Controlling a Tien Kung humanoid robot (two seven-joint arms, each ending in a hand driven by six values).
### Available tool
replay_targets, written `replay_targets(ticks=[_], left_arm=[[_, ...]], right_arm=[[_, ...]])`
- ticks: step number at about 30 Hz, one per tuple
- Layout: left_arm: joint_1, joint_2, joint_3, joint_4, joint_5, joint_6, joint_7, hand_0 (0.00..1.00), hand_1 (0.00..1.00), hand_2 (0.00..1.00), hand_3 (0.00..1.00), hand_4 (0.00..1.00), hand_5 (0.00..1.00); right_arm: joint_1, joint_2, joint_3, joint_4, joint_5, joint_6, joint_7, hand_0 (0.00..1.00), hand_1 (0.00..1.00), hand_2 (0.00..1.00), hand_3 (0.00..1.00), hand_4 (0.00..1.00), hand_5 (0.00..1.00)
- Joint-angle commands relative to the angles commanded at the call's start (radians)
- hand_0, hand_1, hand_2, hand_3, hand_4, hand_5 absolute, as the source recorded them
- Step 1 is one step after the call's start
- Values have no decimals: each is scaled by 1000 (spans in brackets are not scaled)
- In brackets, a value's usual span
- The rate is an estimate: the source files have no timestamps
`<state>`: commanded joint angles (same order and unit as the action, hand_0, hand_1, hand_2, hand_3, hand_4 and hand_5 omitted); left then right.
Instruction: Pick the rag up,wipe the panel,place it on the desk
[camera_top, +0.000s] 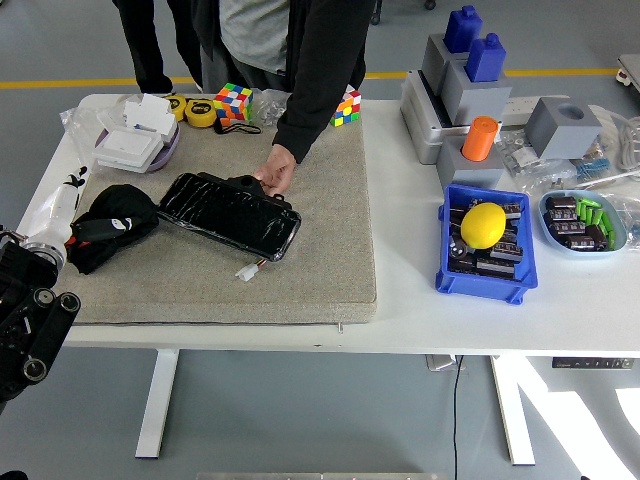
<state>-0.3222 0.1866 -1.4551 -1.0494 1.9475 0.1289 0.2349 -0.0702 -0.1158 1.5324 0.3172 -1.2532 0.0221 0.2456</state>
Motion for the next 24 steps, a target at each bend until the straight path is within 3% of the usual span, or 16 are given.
replay_targets(ticks=[1,6,7,11,12,13,24], left_arm=[[9,0,-6,-28,-40,10,-18,778,896,940,930,998,330],[31,-5,-10,-84,-237,138,-197,778,896,940,930,998,330],[34,-9,-15,-87,-278,163,-238,618,712,753,759,998,267],[41,-25,-39,-80,-400,229,-391,618,712,753,759,998,267],[41,-28,-45,-76,-407,234,-407,618,712,753,759,998,267],[42,-31,-51,-71,-413,236,-416,580,662,694,658,955,241],[63,-53,-78,-70,-426,241,-428,567,645,672,615,947,235]], right_arm=[[0,0,1,0,-1,0,0,591,565,479,521,912,362],[-3,0,-1,-2,-4,0,0,591,565,479,521,912,362],[-3,0,-2,-3,-4,0,0,591,565,479,521,911,361],[0,-2,-8,-4,-2,-1,-1,591,565,479,521,911,361],[2,-3,-10,-4,-2,-2,-1,591,565,479,521,911,361],[3,-3,-11,-4,0,-2,-1,591,564,478,520,911,361],[7,-7,-2,-24,-11,-6,-12,591,564,478,520,910,361]])
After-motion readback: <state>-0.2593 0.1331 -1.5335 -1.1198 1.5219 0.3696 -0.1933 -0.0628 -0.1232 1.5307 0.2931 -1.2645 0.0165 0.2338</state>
